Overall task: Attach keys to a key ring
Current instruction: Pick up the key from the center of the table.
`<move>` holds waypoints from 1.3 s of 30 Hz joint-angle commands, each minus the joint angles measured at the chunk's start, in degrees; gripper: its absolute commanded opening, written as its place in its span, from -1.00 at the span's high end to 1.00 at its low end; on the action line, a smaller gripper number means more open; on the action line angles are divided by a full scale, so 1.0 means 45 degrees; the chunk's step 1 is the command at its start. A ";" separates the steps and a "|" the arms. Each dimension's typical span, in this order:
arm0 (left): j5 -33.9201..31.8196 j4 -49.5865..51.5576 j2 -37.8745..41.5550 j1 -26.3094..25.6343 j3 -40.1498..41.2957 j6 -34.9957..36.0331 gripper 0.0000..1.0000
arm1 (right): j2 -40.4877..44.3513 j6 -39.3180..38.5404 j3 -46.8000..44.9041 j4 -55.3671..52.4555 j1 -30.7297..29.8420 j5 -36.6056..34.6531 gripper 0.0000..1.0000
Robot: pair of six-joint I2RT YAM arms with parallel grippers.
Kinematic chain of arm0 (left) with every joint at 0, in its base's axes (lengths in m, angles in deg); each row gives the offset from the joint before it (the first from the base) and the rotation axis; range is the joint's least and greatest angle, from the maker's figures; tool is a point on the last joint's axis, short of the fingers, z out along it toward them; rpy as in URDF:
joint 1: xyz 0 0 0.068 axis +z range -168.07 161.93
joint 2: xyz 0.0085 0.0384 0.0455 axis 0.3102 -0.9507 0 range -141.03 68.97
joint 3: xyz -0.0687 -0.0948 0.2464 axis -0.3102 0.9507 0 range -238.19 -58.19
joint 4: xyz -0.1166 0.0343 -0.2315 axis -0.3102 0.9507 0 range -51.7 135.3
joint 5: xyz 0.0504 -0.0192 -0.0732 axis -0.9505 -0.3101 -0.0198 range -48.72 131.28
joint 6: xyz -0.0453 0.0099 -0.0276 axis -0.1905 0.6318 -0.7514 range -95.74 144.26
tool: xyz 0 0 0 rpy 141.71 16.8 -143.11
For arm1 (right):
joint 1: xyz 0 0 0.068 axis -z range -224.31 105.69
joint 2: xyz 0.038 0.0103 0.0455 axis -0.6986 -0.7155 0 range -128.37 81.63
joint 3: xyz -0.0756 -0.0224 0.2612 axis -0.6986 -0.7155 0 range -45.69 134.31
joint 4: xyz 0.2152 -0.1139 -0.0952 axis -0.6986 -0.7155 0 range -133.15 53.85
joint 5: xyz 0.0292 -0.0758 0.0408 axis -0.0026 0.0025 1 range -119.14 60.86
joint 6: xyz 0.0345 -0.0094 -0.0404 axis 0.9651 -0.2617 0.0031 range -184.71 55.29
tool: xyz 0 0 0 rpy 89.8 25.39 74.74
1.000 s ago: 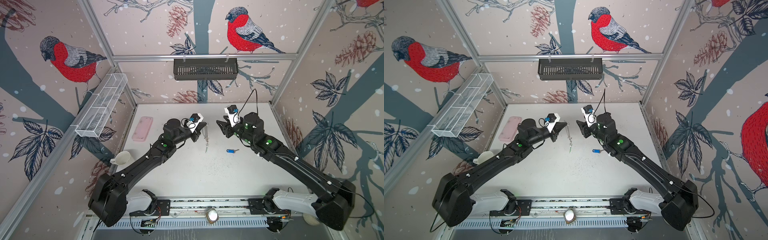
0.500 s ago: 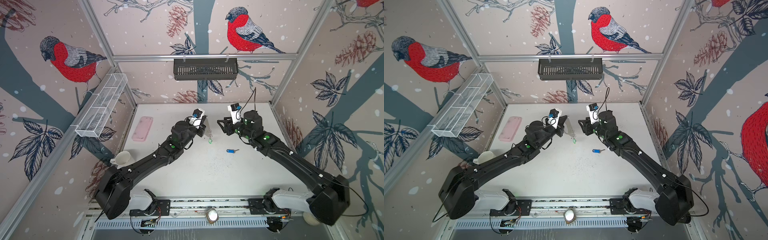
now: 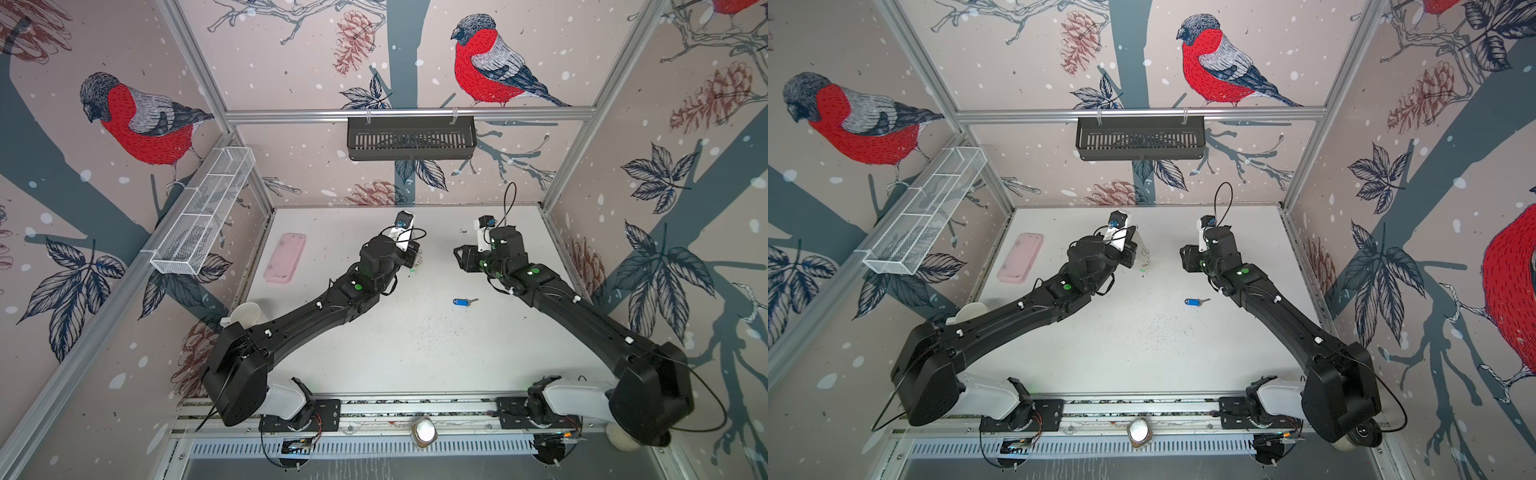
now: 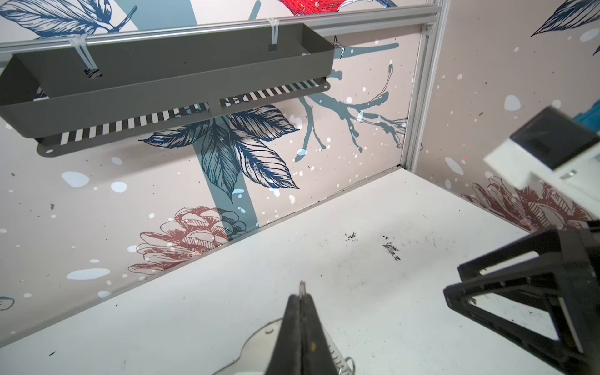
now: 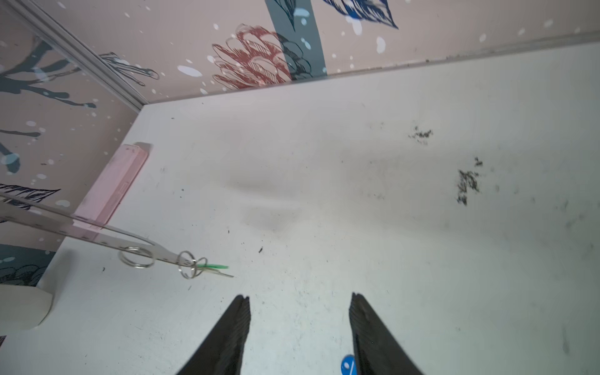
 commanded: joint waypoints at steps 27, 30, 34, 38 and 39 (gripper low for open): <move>0.0644 -0.1130 0.0488 -0.0032 0.0675 0.0314 1.00 | -0.0153 0.2556 -0.4264 0.0032 0.0081 -0.0311 0.19; 0.0695 -0.1101 0.0449 -0.0031 0.0661 0.0314 1.00 | -0.0509 0.2426 -0.4158 0.0281 0.0244 -0.0362 0.34; 0.0664 -0.1105 0.0559 -0.0025 0.0733 0.0334 1.00 | -0.0921 0.2238 -0.4139 0.0764 0.0567 -0.0203 0.45; 0.0618 -0.1106 0.0644 -0.0026 0.0819 0.0358 1.00 | -0.1275 0.2075 -0.4060 0.1065 0.0719 0.0024 0.47; 0.0617 -0.1121 0.0644 -0.0030 0.0826 0.0353 1.00 | -0.1367 0.2054 -0.4040 0.1119 0.0728 0.0082 0.48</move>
